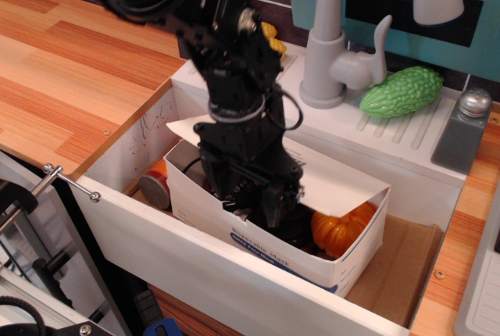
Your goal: Open white1fbox flap
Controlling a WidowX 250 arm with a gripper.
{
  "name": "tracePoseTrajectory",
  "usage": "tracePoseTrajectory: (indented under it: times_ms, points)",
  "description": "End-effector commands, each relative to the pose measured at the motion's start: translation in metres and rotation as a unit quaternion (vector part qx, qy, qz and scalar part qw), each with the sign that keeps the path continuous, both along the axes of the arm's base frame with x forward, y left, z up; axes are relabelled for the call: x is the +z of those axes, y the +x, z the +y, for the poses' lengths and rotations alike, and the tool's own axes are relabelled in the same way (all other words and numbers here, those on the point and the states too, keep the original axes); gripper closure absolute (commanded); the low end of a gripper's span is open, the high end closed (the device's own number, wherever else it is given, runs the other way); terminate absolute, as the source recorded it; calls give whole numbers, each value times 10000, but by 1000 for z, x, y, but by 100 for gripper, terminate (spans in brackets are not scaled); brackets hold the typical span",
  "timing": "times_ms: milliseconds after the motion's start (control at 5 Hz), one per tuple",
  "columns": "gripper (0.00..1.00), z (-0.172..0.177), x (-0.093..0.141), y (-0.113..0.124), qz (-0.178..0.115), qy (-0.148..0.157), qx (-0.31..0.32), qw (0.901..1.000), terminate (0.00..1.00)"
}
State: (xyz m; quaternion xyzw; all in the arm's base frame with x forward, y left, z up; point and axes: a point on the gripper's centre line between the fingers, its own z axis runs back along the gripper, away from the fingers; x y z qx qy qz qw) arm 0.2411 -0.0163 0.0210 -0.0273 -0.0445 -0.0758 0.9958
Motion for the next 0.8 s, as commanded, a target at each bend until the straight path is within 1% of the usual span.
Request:
tracePoseTrajectory:
  times_ms: [0, 200, 400, 600]
  points:
    - [0, -7, 36, 27, -500, 259, -248, 9981, 0]
    - [0, -12, 51, 44, -648, 336, -427, 9964, 0]
    - [0, -14, 60, 68, -802, 380, -656, 9939, 0]
    - [0, -15, 61, 94, -1006, 305, -890, 9905, 0]
